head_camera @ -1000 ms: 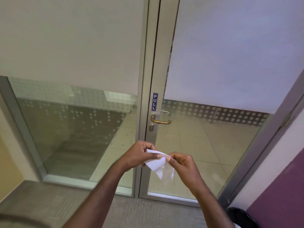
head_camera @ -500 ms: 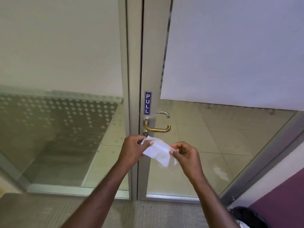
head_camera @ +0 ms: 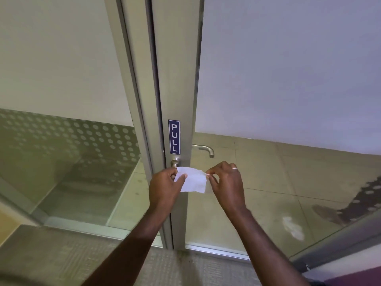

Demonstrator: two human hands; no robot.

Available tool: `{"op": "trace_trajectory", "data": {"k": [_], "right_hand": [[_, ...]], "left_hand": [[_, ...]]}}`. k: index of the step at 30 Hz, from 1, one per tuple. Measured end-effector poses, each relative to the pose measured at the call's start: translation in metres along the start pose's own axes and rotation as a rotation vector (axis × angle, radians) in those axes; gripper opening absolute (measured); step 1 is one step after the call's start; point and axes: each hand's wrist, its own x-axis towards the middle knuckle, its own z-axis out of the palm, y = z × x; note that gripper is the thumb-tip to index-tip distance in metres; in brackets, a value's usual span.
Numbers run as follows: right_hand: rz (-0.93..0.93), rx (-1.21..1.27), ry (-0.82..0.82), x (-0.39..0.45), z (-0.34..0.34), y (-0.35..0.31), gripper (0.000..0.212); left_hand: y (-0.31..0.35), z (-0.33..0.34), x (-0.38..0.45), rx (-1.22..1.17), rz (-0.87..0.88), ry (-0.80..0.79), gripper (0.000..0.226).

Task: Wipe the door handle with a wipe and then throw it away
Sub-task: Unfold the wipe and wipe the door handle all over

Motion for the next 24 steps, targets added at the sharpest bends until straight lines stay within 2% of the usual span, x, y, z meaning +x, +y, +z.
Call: {"op": "trace_trajectory", "data": {"k": [3, 5, 7, 10, 13, 19, 24], "right_hand": [[-0.029, -0.063, 0.015, 0.003, 0.009, 0.004, 0.023], [-0.104, -0.098, 0.079, -0.001, 0.012, 0.004, 0.03], [-0.254, -0.115, 0.101, -0.009, 0.017, -0.001, 0.031], [-0.364, -0.149, 0.019, -0.017, 0.03, -0.011, 0.037], [-0.323, -0.216, -0.005, -0.017, 0.037, -0.014, 0.037], [-0.194, -0.316, -0.087, -0.009, 0.04, -0.035, 0.026], [-0.105, -0.431, -0.141, 0.003, 0.058, -0.077, 0.021]], "left_hand": [[-0.004, 0.005, 0.006, 0.077, 0.032, -0.004, 0.044], [-0.006, 0.006, 0.01, 0.099, 0.058, -0.007, 0.033], [-0.008, 0.006, 0.014, 0.131, 0.108, -0.003, 0.021], [-0.01, 0.006, 0.016, 0.169, 0.195, 0.002, 0.036], [-0.013, 0.002, 0.018, 0.143, 0.262, -0.023, 0.044], [-0.029, -0.015, 0.032, -0.094, 0.283, 0.016, 0.012], [-0.045, -0.029, 0.047, -0.197, 0.284, 0.016, 0.008]]}}
